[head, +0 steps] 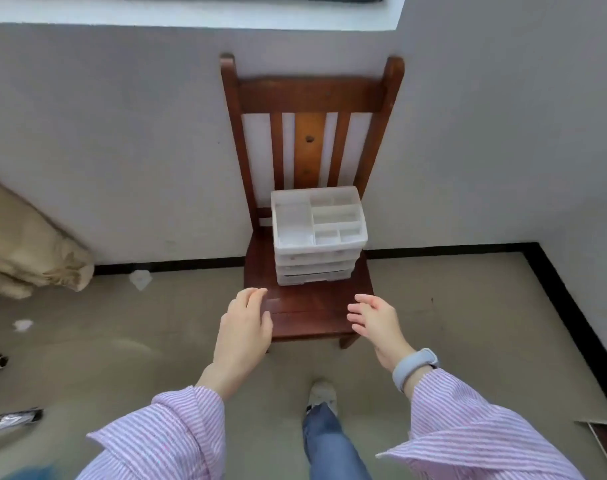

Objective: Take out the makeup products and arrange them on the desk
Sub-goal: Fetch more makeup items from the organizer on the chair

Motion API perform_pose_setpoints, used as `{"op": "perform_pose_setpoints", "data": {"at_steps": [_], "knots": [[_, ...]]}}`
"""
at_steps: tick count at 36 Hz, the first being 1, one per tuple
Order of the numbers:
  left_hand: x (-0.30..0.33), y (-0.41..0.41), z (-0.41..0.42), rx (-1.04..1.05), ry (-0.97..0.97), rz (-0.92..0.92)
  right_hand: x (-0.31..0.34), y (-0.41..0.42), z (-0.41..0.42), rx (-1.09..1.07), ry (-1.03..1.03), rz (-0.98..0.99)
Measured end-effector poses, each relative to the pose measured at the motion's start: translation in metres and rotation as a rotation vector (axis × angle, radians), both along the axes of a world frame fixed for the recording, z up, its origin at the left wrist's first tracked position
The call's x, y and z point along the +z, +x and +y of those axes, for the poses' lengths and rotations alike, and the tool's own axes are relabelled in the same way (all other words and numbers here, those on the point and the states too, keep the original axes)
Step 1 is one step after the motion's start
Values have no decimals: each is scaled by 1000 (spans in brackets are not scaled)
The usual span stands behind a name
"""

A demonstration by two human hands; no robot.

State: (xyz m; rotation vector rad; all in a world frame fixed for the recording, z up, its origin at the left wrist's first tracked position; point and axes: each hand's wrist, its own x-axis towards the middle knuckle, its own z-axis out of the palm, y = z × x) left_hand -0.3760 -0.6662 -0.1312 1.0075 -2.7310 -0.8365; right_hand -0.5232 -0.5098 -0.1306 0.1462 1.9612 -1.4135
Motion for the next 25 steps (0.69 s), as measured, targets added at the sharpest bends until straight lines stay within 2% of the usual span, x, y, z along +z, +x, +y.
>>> {"op": "perform_pose_setpoints", "data": {"at_steps": [3, 5, 10, 15, 21, 25], "knots": [[-27, -49, -15, -36, -21, -50, -27, -46, -19, -195, -134, -273], [-47, -78, -28, -107, -87, -48, -47, -72, -32, -264, -202, -385], [-88, -132, -63, -143, -206, -133, -92, -110, -70, -312, -282, -557], [-127, -151, -100, -186, -322, -96, -130, -122, -111, -382, -375, -721], [-153, -153, -119, -240, -445, 40, -155, -124, -140, -495, -467, -768], [-157, -153, -118, -213, -444, 110, -160, -121, -138, -514, -472, -745]]}}
